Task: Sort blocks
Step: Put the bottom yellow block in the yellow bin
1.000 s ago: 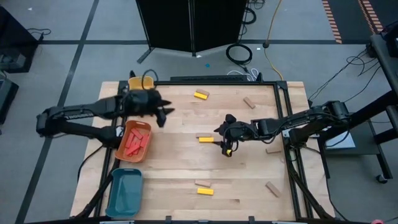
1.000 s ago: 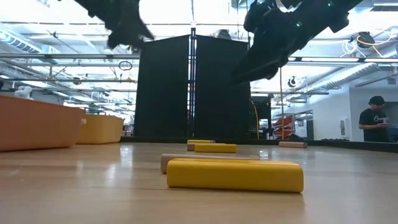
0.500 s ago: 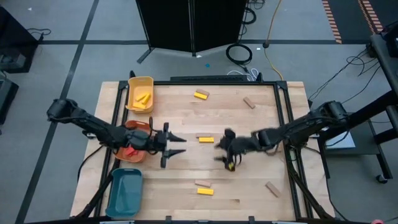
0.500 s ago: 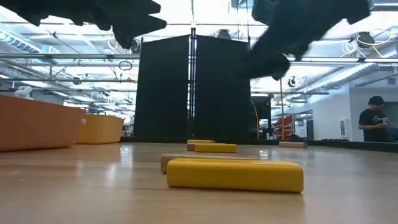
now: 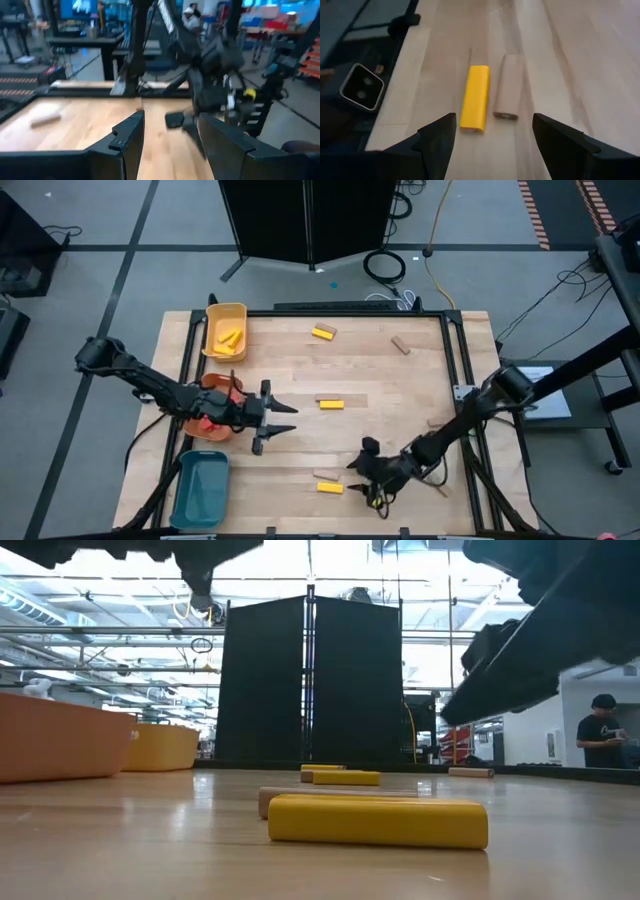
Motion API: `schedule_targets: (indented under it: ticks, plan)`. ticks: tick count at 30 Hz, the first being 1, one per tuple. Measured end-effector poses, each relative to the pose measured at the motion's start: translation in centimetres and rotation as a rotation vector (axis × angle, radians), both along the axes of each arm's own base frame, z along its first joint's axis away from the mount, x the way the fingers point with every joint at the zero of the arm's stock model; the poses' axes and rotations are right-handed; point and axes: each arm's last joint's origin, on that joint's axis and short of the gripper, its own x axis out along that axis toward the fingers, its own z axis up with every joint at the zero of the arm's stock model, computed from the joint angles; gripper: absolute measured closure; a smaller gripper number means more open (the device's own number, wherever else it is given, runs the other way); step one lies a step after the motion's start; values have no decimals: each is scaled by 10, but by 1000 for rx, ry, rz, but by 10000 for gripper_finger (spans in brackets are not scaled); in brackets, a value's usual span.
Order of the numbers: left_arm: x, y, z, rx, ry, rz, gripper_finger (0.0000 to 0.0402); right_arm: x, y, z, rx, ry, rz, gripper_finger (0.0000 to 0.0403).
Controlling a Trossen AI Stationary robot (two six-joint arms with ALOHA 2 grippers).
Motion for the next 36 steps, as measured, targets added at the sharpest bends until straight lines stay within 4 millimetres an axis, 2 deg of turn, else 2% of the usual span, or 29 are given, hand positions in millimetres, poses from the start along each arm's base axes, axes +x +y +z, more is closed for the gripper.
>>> schedule_targets:
  ticks: [3, 7, 15, 24, 33, 36]
  plan:
    - [-1, -8, 2, 8, -8, -18, 217, 11, 13, -7, -36, -1, 15, 147]
    - [-2, -18, -7, 28, 28, 36, 217, 23, 27, -18, -81, 43, 30, 147]
    - [3, -25, -18, 6, 68, 66, 217, 35, 49, -17, -146, 91, -21, 147]
    - [2, -28, -16, -18, 57, 44, 217, 25, 58, -16, -142, 96, -90, 147]
    - [2, -28, -15, 16, 42, 42, 217, 26, 57, -16, -146, 87, -109, 147]
    - [2, -28, -15, 20, 41, 43, 217, 28, 57, -23, -137, 93, -121, 147]
